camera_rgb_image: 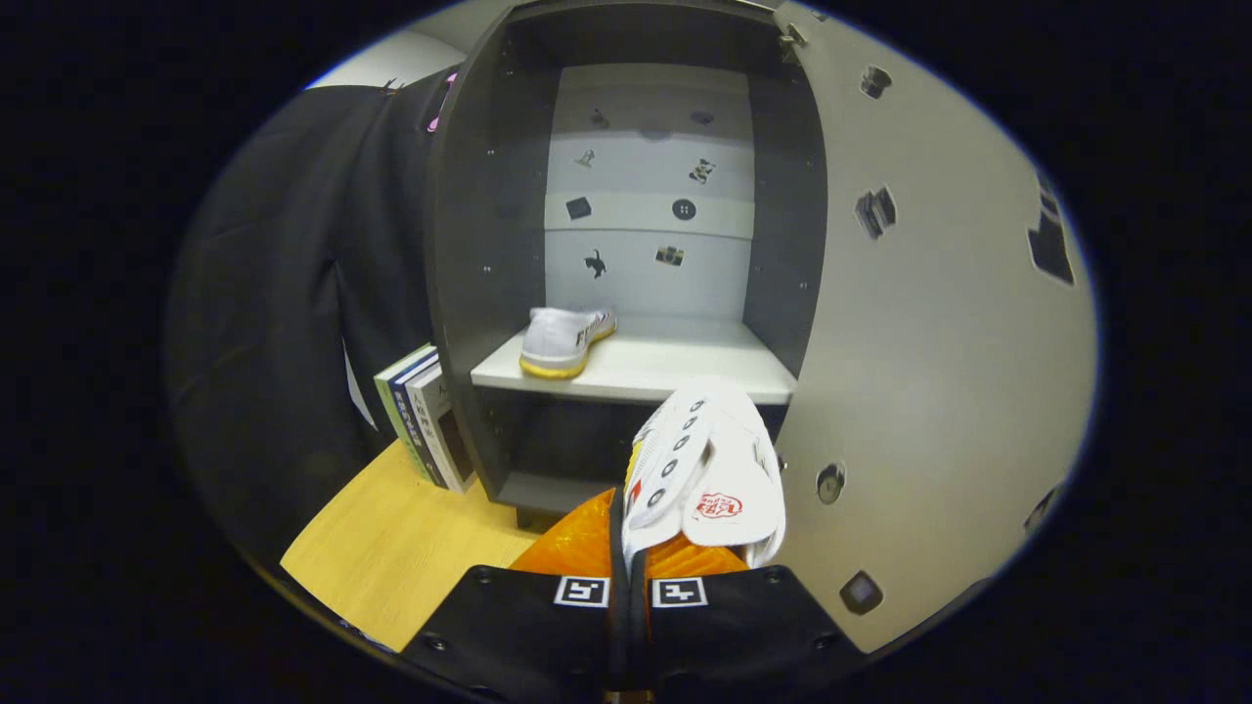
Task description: Open the shoe cabinet door, grab the shoes and put them into the shoe cabinet, then close the shoe cabinet door.
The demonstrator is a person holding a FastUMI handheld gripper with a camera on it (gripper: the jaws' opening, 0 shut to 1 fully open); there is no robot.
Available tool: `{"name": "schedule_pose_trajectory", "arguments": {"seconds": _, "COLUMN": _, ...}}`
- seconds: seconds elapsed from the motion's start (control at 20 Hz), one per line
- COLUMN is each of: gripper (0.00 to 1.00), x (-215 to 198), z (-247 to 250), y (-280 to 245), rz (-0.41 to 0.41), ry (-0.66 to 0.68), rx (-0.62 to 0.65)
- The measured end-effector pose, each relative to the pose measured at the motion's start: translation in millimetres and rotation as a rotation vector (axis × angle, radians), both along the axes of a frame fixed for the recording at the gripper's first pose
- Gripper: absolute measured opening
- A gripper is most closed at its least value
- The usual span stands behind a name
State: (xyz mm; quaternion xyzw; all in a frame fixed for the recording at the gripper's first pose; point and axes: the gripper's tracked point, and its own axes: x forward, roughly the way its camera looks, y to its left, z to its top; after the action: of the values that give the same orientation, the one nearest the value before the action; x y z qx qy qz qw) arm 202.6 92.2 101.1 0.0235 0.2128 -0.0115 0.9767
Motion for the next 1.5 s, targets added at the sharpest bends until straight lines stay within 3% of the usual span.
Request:
{"name": "schedule_pose_trajectory", "arguments": {"seconds": 0.4, "gripper": 0.02, "x": 116.2, "z": 84.9, "y": -17.8, "rz": 0.007, "ry": -0.138, "rx": -0.121}}
{"name": "schedule_pose_trajectory", "arguments": {"seconds": 0.65, "gripper": 0.02, "x": 185.7, "z": 94.9, "y": -26.0, "rz": 0.011, "ry": -0.144, "rx": -0.16}}
{"name": "schedule_pose_trajectory", "arguments": {"seconds": 1.0, "gripper": 0.01, "x": 257.9, "z": 54.1, "y": -39.6, "rz": 0.016, "ry": -0.078, "rx": -0.234}}
{"name": "schedule_pose_trajectory", "arguments": {"seconds": 1.2, "gripper": 0.02, "x": 273.2, "z": 8.6, "y": -38.0, "rz": 0.04, "ry": 0.025, "rx": -0.23}}
{"name": "schedule_pose_trajectory", "arguments": {"seconds": 1.35, "gripper": 0.02, "x": 283.5, "z": -4.1, "y": -36.5, "rz": 0.053, "ry": 0.038, "rx": -0.268}}
{"name": "schedule_pose_trajectory", "arguments": {"seconds": 1.5, "gripper": 0.02, "x": 286.9, "z": -12.5, "y": -29.8, "rz": 0.053, "ry": 0.071, "rx": -0.221}}
